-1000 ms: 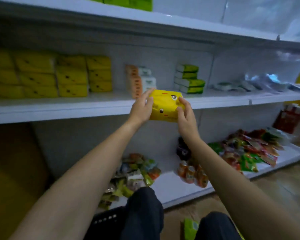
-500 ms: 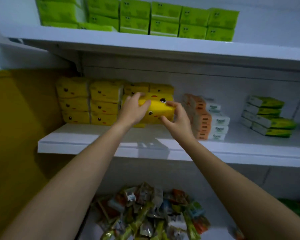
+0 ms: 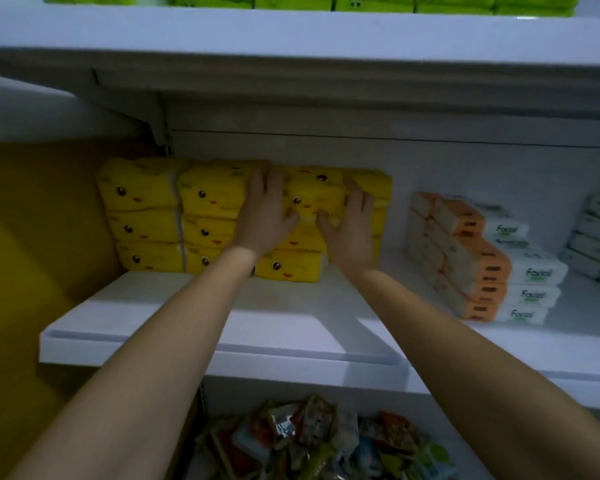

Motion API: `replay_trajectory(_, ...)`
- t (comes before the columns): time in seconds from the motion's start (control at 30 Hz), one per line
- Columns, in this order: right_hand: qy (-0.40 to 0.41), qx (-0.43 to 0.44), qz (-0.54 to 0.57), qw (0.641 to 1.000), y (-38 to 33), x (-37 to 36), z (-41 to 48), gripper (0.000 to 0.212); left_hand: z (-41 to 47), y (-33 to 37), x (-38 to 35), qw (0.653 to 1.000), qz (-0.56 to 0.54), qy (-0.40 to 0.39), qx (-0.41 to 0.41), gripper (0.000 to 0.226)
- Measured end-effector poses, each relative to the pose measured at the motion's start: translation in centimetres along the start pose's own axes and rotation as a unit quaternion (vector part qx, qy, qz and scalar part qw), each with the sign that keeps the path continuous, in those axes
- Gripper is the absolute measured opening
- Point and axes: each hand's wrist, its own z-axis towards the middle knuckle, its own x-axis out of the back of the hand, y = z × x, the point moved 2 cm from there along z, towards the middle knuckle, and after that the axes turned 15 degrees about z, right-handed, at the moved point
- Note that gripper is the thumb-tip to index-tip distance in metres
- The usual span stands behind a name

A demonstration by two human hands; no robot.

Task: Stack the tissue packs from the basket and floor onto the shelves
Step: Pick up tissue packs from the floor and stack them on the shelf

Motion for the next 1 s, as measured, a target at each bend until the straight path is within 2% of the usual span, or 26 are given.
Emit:
replay_trajectory(0.07,0.019,0.034,-0.038,0.999,0.4,-0.4,-0.1,0.060,-0.4,-0.3,-0.4,0.992,0.099,0.071,-0.044,0.043)
replay_trajectory(0.17,-0.008,0.021,-0.024,0.999,0.4,-0.7,-0.2,0.059,-0.7,-0.8,-0.9,0.974,0.185,0.097,-0.085,0.034)
replay_trajectory(0.27,-0.063,-0.030,0.006,0.998,0.5,-0.3,-0.1,0.066,-0.9,-0.7,-0.7,0.978,0.186,0.059,-0.070,0.031)
replay_trajectory(0.37,-0.127,-0.070,-0.015,0.989,0.3,0.8,-0.3,0.067,-1.5,0.0,-0.4,0.984,0.176,-0.023,-0.035,0.041)
replay_trajectory(0.53,-0.240,-0.051,-0.166,0.955,-1.5,3.2,-2.2,0.067,-3.1,1.3,0.9,0.980,0.181,-0.078,-0.018,0.053)
replay_trajectory(0.67,-0.304,-0.008,-0.261,0.916,-2.7,6.5,-5.7,0.061,-6.0,4.2,1.5,0.987,0.136,-0.084,-0.028,0.053)
replay_trajectory(0.83,-0.277,0.006,-0.342,0.898,-3.7,16.4,-11.1,0.053,-10.0,13.0,-0.4,0.986,0.049,-0.093,-0.130,0.046)
replay_trajectory(1.0,-0.188,-0.119,-0.460,0.860,-3.5,32.6,-19.8,0.053,-15.1,28.0,-2.2,0.955,-0.059,-0.109,-0.270,0.046)
